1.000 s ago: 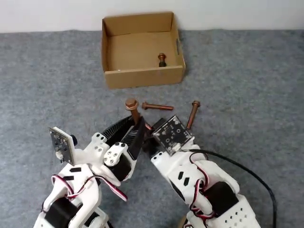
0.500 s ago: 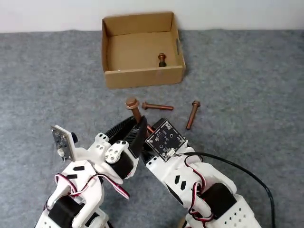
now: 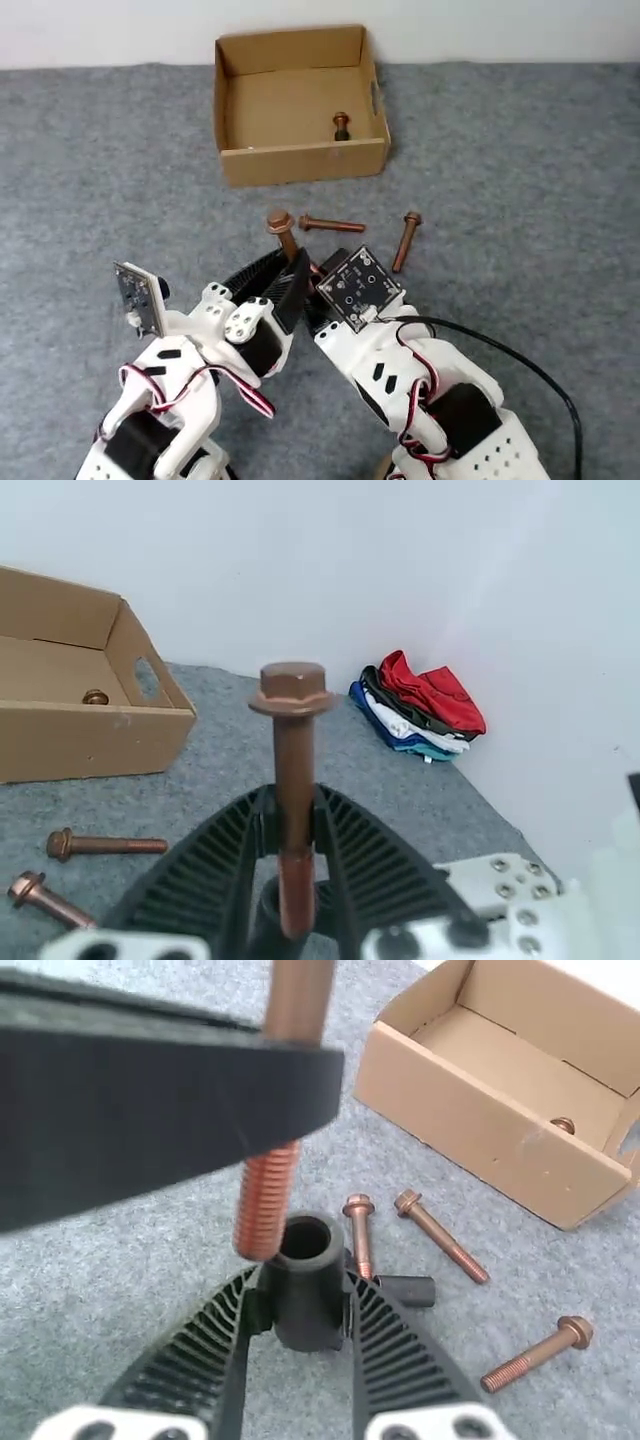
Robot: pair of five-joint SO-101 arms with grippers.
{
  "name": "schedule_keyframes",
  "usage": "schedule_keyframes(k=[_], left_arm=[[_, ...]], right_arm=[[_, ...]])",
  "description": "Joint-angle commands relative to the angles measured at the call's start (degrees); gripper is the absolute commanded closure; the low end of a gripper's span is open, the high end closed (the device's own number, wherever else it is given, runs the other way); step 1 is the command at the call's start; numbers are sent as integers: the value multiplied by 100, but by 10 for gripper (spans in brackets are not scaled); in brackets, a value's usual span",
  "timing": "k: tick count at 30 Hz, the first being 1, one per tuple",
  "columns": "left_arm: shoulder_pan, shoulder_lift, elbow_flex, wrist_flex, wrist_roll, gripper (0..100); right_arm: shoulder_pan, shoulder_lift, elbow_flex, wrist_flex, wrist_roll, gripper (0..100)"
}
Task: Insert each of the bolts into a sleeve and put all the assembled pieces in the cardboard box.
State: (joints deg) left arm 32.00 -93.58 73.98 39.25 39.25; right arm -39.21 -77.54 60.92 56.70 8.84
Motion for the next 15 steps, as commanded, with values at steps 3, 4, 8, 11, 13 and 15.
schedule_keyframes(k=[3, 4, 8, 11, 13, 15], left_arm=[[-18, -35, 136, -730, 26, 995], [-18, -35, 171, -738, 26, 995], [-18, -62, 224, -756, 35, 995], [-18, -62, 242, -756, 26, 995], [-18, -62, 242, -756, 26, 995], [-62, -62, 242, -756, 26, 995]], right_arm=[[48, -57, -396, -110, 62, 991], [48, -57, -396, -119, 62, 991], [40, -57, -396, -119, 62, 991], [40, -57, -396, -119, 62, 991], [40, -57, -396, -127, 62, 991], [40, -57, -396, -136, 62, 991]])
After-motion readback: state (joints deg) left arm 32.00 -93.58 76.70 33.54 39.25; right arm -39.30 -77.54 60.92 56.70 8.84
